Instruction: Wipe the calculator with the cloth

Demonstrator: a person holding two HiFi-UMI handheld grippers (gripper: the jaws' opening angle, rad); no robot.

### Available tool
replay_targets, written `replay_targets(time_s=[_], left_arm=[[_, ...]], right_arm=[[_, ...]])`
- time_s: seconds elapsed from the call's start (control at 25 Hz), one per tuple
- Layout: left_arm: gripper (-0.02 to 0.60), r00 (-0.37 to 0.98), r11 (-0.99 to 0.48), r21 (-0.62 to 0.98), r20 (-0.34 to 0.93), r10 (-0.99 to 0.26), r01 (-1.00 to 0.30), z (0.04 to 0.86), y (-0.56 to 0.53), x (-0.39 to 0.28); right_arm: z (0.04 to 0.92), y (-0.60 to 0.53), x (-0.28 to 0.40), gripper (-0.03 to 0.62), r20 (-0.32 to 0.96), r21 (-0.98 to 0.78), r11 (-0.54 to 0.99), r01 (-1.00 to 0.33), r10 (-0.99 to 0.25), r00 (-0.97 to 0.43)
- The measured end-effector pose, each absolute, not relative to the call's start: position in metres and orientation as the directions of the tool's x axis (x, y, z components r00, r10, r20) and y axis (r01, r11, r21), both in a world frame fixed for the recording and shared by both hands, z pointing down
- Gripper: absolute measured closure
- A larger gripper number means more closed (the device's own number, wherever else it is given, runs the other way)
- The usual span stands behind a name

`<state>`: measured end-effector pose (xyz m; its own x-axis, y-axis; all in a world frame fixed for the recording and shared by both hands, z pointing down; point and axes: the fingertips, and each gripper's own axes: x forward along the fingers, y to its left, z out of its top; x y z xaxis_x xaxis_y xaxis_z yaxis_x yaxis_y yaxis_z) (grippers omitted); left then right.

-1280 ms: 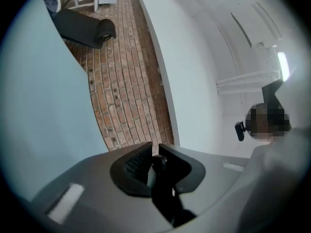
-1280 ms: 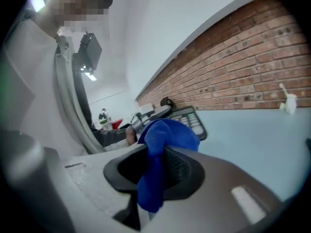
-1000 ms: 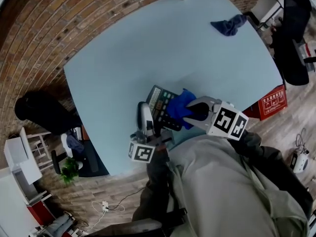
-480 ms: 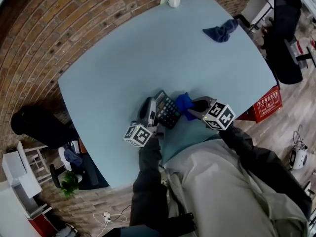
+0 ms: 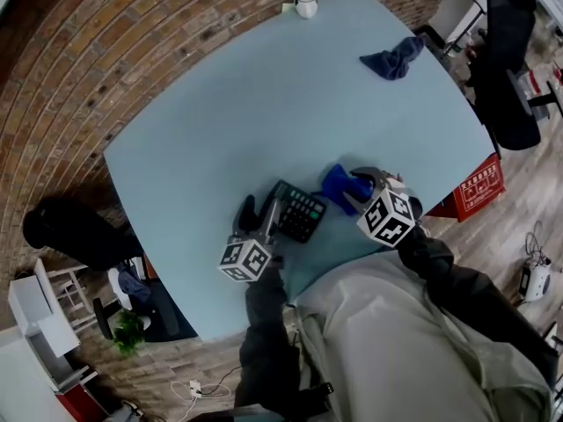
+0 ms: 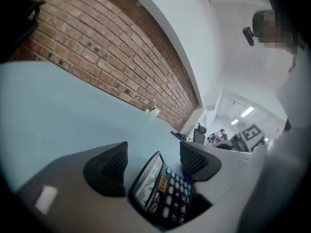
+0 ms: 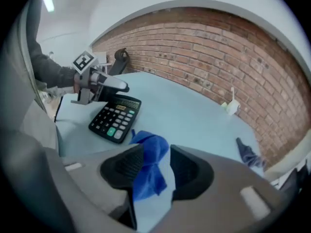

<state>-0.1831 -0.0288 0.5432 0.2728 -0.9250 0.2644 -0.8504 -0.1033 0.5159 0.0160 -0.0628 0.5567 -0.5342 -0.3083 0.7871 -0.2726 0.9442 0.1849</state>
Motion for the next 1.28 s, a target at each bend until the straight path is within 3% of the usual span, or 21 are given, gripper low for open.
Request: replay_targets(time_s=[0.16, 0.2, 0.28, 0.36, 0.44, 0.72, 1.28], left_arm=[[0.261, 0.120, -0.004, 0.433, 0.242, -0.963, -0.901, 0.516, 0.006, -0.213], [0.302, 0.088, 0.012, 0.451, 0.200, -0.976, -0.893, 0.505, 0.014, -0.217], [0.461, 0.039, 0.020, 0.494, 0.109, -0.993, -0.869, 0.486, 0.027, -0.221], [0.572, 0.001, 0.034, 0.516, 0.067, -0.998, -0.856, 0.478, 0.039, -0.220], [0.578, -0.035, 0.071, 0.528, 0.078, -0.996, -0.846, 0.477, 0.050, -0.215], [0.578, -0.070, 0.075, 0.635, 0.034, -0.997, -0.768, 0.484, 0.061, -0.183], [0.578, -0.088, 0.099, 0.692, 0.052, -0.995, -0.715, 0.500, 0.067, -0.172]], right_arm=[[0.506, -0.072, 0.011, 0.437, 0.704, 0.255, 0.934, -0.251, -0.357, -0.614], [0.493, -0.069, 0.007, 0.437, 0.670, 0.212, 0.942, -0.259, -0.333, -0.664], [0.471, -0.059, -0.002, 0.457, 0.582, 0.092, 0.957, -0.275, -0.276, -0.765], [0.459, -0.045, -0.011, 0.514, 0.503, -0.014, 0.961, -0.275, -0.231, -0.833], [0.462, -0.027, -0.020, 0.590, 0.468, -0.086, 0.962, -0.260, -0.191, -0.863], [0.487, 0.023, -0.037, 0.592, 0.496, -0.184, 0.973, -0.137, -0.028, -0.868], [0.506, 0.008, -0.012, 0.592, 0.517, -0.250, 0.947, -0.204, -0.048, -0.855]])
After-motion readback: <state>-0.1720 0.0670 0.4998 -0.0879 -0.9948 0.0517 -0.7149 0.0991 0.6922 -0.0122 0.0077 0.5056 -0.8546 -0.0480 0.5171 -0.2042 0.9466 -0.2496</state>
